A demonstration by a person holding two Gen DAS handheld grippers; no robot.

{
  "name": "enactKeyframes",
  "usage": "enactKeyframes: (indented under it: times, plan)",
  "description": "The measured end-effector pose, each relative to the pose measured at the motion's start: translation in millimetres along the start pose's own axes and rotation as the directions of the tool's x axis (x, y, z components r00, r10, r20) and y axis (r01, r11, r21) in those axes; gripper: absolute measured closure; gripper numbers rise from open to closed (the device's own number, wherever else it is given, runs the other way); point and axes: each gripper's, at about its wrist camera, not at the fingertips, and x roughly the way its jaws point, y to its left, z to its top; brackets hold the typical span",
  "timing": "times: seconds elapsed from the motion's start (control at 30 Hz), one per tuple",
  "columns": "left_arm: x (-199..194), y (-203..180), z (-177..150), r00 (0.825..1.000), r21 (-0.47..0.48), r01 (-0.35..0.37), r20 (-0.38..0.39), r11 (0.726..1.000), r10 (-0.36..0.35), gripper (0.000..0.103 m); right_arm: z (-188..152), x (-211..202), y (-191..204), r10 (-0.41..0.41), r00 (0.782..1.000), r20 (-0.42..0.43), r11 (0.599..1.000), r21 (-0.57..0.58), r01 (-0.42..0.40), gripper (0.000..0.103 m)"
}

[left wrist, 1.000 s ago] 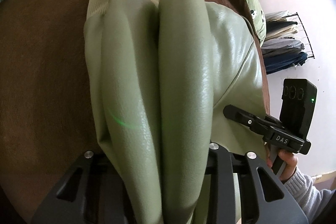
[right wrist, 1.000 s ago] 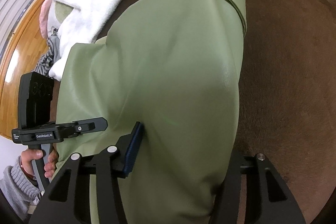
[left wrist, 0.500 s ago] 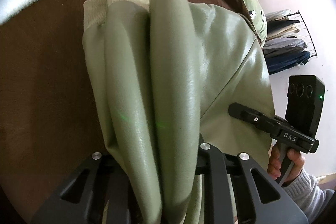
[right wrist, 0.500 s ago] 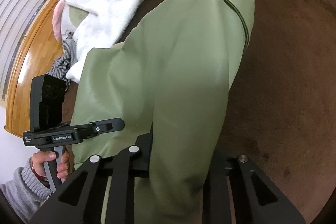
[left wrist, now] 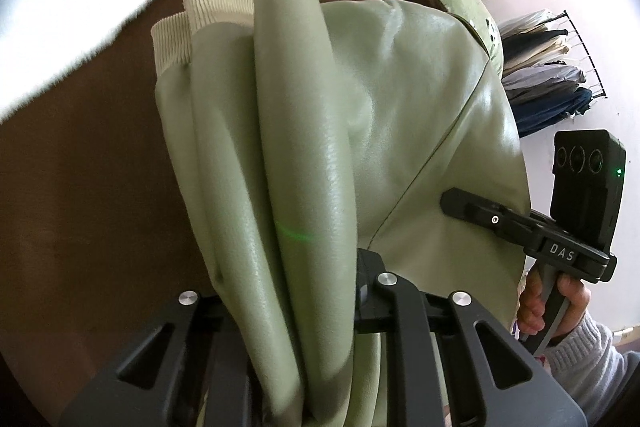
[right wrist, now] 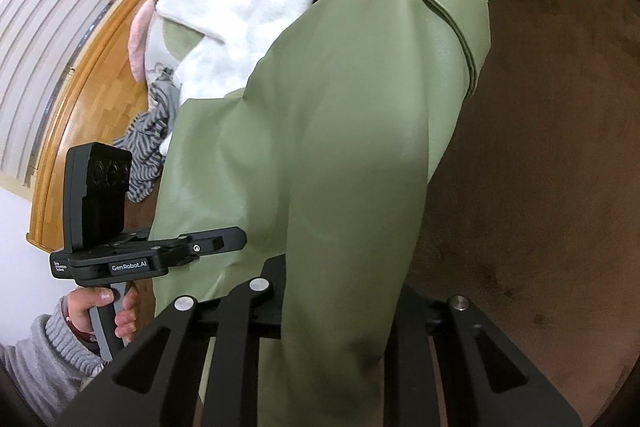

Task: Fold large clothes

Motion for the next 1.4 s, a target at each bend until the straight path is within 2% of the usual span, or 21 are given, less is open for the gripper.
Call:
enactKeyframes:
  times: [0.27,0.53,0.67,0.8,0.97,1.1,1.4]
  plan:
    - [-35,-32,16,0.999,0.030,-0.019,0.029,0.999,0.018,0.084,16,-48,21,0.002,0.999,0.035,1.000,-0.020,-0.002,0.084]
    - [-100,-56,21,0.996,0.045,-0.048,0.079,0.998,0.044,0.084,32,-112,58,0.010,0.997,0.071,0.998,-0.058,-0.006,0.084]
    - [-134,-85,14,0.991,0.058,-0.091,0.100,0.994,0.085,0.084,33,-150,79,0.020,0.996,0.086,0.997,-0.075,-0.013,0.084]
    - [-175,-114,5,0.988,0.045,-0.095,0.127,0.994,0.088,0.084,26,-191,100,0.046,0.994,0.097,0.995,-0.089,-0.037,0.084]
    - [-199,-136,-21,0.983,0.037,-0.120,0.144,0.992,0.114,0.084,13,-224,126,0.043,0.995,0.093,0.990,-0.140,-0.030,0.084]
    - [-215,-153,-34,0.978,0.013,-0.136,0.163,0.991,0.132,0.084,8,-235,146,0.057,0.995,0.087,0.985,-0.169,-0.041,0.084]
    - [-237,-154,-53,0.959,-0.038,-0.167,0.224,0.985,0.172,0.084,10,-244,174,0.102,0.993,0.056,0.962,-0.259,-0.084,0.084]
